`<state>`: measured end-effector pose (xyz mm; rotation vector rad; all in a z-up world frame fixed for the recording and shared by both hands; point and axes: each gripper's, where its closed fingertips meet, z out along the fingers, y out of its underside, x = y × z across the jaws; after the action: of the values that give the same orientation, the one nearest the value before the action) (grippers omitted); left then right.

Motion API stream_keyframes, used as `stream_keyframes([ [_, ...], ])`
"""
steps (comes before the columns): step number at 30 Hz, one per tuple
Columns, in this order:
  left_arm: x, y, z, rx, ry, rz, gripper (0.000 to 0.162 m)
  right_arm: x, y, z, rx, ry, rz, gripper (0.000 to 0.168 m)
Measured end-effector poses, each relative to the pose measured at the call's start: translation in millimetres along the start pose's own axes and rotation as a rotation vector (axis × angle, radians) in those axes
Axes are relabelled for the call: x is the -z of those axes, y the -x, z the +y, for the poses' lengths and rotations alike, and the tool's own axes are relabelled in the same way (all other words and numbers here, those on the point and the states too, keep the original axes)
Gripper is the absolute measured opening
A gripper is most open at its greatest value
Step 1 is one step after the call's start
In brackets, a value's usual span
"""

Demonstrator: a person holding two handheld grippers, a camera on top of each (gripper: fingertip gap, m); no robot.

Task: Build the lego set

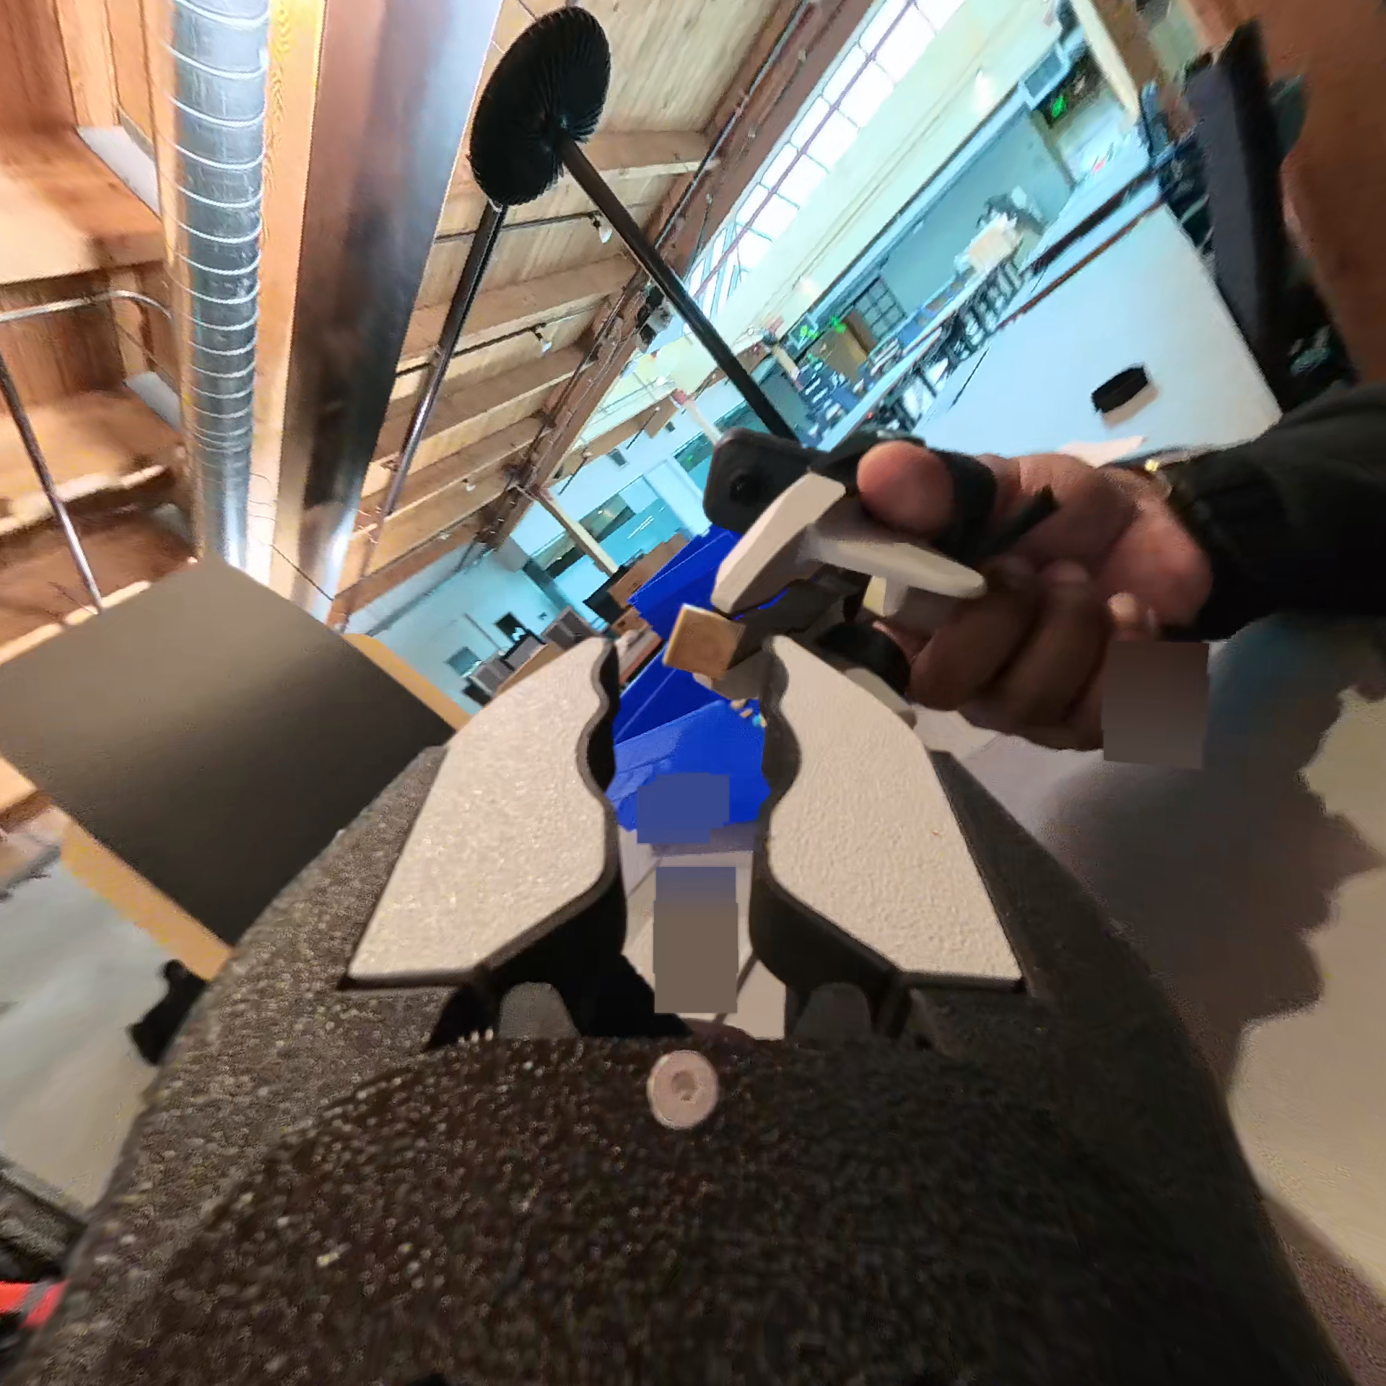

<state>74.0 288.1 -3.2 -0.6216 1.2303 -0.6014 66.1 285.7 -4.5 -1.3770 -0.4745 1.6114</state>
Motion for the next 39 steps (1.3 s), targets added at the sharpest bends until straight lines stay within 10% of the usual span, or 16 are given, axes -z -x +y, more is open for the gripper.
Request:
stream_keyframes([
  [14,1.2,-7.6,7.1,-0.211,0.059,-0.008,0.016,-3.2,-3.3,10.8,-0.017,0.051,0.008,0.015],
  [21,13.9,-8.3,20.9,0.08,0.202,0.131,0.016,7.4,-15.7,15.9,0.205,0.151,0.175,0.027],
  [26,52.1,-7.0,40.6,0.346,0.352,0.208,0.016,48.9,-64.1,29.4,0.764,0.548,0.536,0.039],
  [39,64.4,-24.3,76.1,0.572,0.456,0.284,0.016,60.4,-82.6,61.8,0.775,0.764,0.377,0.051],
])
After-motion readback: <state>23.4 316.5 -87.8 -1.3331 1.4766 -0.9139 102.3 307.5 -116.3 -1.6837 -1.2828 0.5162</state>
